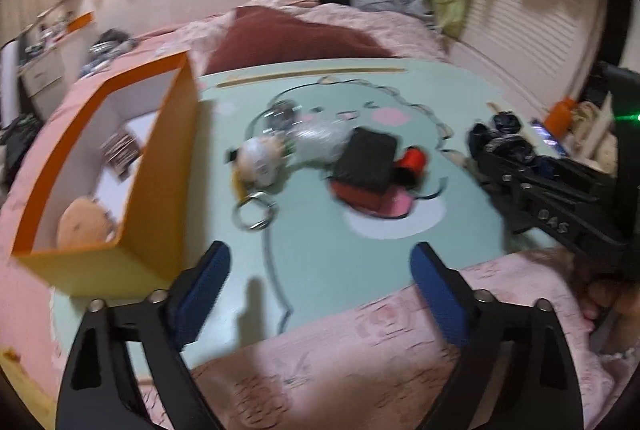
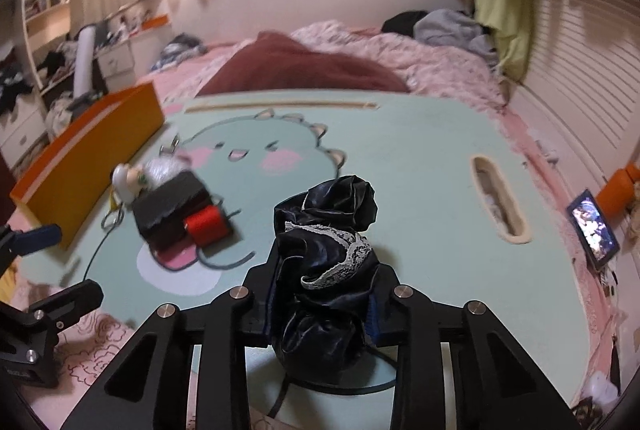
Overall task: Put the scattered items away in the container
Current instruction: 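Grasp the black case with the left tool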
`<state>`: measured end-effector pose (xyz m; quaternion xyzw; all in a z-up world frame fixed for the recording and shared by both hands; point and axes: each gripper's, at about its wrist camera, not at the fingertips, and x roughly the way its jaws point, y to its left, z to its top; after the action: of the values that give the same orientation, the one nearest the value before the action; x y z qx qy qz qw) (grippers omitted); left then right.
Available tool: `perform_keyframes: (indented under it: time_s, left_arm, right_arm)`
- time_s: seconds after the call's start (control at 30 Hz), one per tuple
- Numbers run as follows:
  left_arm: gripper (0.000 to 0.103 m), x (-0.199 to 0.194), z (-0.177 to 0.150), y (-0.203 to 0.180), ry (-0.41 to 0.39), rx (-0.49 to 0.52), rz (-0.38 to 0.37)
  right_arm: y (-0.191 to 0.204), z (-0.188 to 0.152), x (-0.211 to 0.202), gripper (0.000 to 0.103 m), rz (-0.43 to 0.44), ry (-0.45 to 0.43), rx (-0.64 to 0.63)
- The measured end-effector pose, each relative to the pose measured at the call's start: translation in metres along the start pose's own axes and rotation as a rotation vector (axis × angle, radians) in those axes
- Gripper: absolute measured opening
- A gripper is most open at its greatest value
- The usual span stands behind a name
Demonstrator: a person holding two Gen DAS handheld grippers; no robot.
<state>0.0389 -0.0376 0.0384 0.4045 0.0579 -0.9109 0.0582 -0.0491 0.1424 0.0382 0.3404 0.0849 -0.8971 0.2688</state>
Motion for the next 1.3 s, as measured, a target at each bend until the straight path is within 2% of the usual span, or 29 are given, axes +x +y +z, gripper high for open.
perform_keyframes:
  time_s: [0.07,0.2,0.27,0.3,0.5,0.63,0.67,0.7,0.77,0.83,1.0,1.17,1.3]
  left_arm:
    - [0.076,0.005,0.012,-0.003,-0.005,0.019,-0.017]
    - [0.074,0.026,0.036,-0.005,0.031,0.028,-0.059]
    - [0.056,0.038,0.044,-0.006,0.049,0.035,-0.08]
    - [0.054,0.042,0.047,-0.007,0.051,0.04,-0.077]
    - [0.054,0.06,0.049,-0.012,0.083,0.05,-0.111]
    - [0.053,0.069,0.049,-0.013,0.104,0.051,-0.102]
    - [0.042,0.069,0.048,-0.014,0.099,0.053,-0.101]
    - [0.041,0.069,0.047,-0.014,0.093,0.057,-0.098]
    - [0.04,0.064,0.046,-0.014,0.069,0.049,-0.083]
    - [0.04,0.048,0.046,-0.009,0.005,0.021,-0.064]
    - [0.04,-0.016,0.037,0.016,-0.141,-0.109,-0.112]
    - [0.04,-0.035,0.005,0.031,-0.149,-0.163,-0.008]
    - [0.04,-0.026,-0.019,0.027,-0.102,-0.163,-0.003]
  right_arm:
    - [-0.004,0.001,-0.001,0.031,0.004,-0.004,0.019]
    - [-0.009,0.001,0.003,0.031,0.026,0.017,0.043]
    - [-0.01,0.001,0.003,0.032,0.031,0.02,0.047]
    - [-0.01,0.001,0.004,0.032,0.033,0.022,0.047]
    - [-0.013,-0.001,0.006,0.033,0.046,0.04,0.06]
    - [-0.013,-0.001,0.006,0.033,0.049,0.044,0.06]
    - [-0.013,-0.001,0.007,0.033,0.05,0.045,0.059]
    - [-0.013,-0.002,0.007,0.033,0.049,0.046,0.058]
    - [-0.013,-0.002,0.006,0.033,0.048,0.042,0.057]
    - [-0.012,-0.002,0.004,0.033,0.043,0.031,0.051]
    - [0.001,-0.001,-0.007,0.033,0.049,-0.011,-0.01]
    - [0.033,0.009,-0.026,0.033,0.107,-0.062,-0.114]
    - [0.063,0.012,-0.035,0.033,0.146,-0.075,-0.197]
